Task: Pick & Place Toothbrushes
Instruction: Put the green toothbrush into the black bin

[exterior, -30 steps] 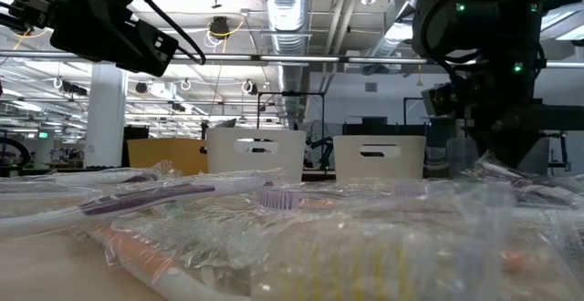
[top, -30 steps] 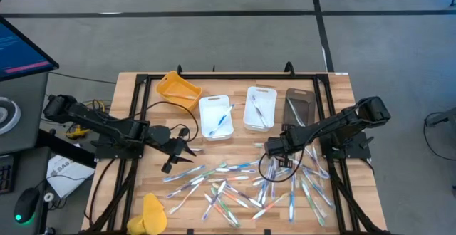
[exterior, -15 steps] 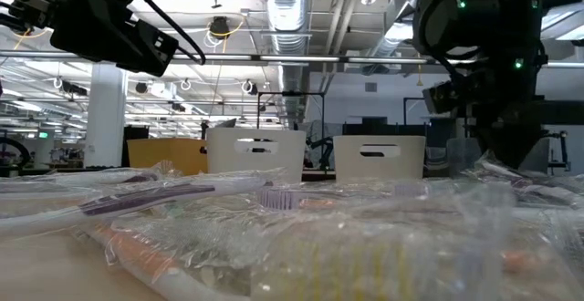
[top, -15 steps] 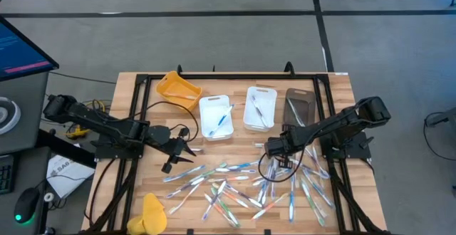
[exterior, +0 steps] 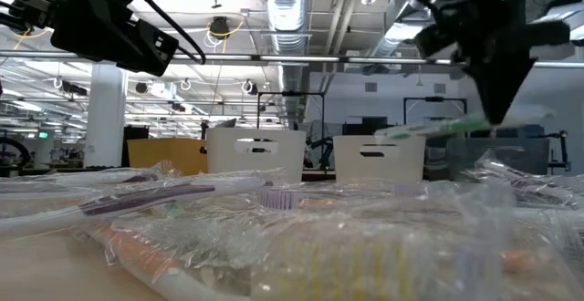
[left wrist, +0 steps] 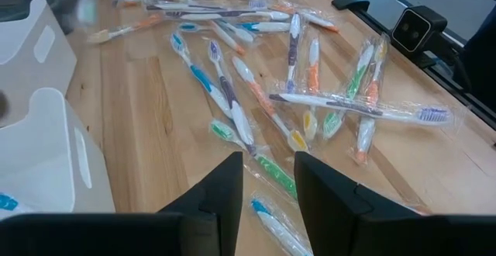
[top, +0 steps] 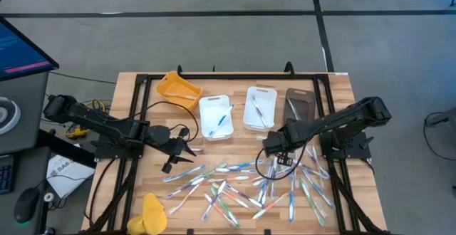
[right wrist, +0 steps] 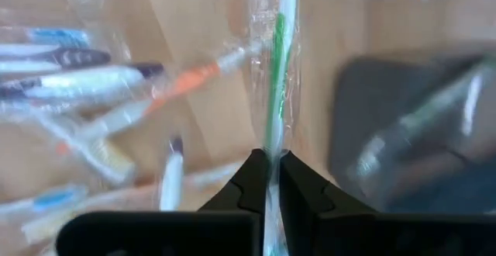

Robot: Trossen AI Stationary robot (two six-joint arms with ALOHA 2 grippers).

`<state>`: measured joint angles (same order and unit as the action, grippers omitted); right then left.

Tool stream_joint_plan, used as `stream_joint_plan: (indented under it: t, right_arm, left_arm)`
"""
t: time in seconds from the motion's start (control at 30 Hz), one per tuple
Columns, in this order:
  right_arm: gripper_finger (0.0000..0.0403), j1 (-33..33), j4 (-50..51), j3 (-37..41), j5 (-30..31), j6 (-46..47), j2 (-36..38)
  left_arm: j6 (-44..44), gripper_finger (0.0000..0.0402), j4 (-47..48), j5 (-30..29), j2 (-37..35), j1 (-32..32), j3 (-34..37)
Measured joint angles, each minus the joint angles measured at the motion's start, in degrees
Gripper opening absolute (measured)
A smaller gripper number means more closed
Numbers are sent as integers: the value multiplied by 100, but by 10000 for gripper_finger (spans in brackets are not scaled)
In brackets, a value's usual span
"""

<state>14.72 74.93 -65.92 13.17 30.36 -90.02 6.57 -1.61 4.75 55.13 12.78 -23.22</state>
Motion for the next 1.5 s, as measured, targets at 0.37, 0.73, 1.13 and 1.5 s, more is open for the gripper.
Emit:
stream_joint_plan:
  t: [0.37,0.73,1.13,1.5]
  right_arm:
    - [16,682,1513,-1119,796,1131,5]
    - [16,373,1525,-1127,1632,889,557]
    - [18,-688,1502,-1127,2269,672,1349]
    - [19,-1369,1509,-1127,2356,351,1760]
  left_arm:
    - [289,110,-22,-279,0,1,2]
    - [2613,110,-560,-2242,-636,-32,-562]
    - [3220,110,-711,-2249,-1337,-627,-970]
    - [3661,110,-780,-2056,-1059,-1910,-970]
